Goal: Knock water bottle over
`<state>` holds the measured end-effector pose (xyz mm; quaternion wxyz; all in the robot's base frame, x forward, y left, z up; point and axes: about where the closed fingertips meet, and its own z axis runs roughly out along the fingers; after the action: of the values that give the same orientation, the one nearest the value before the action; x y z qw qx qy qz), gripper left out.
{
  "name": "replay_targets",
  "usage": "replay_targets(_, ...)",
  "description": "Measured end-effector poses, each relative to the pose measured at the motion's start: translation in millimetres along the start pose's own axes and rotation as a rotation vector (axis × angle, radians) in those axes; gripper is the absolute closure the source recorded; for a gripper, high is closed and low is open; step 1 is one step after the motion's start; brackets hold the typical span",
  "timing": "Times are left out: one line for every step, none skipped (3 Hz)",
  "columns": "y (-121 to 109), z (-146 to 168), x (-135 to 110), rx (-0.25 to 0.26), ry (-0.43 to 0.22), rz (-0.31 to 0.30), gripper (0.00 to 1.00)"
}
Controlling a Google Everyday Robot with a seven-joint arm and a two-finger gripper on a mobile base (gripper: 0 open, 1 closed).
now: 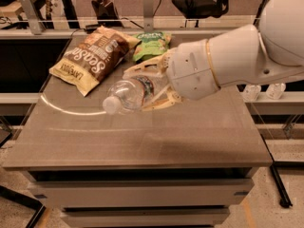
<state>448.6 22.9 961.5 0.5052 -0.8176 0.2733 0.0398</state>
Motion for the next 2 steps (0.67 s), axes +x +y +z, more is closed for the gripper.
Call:
replay_targets(-18.6, -7.2, -16.0, -0.067, 0.078, -0.224, 1.0)
replay_targets(-27.3, -7.1, -11.6, -0.185, 0.096, -0.357, 1.0)
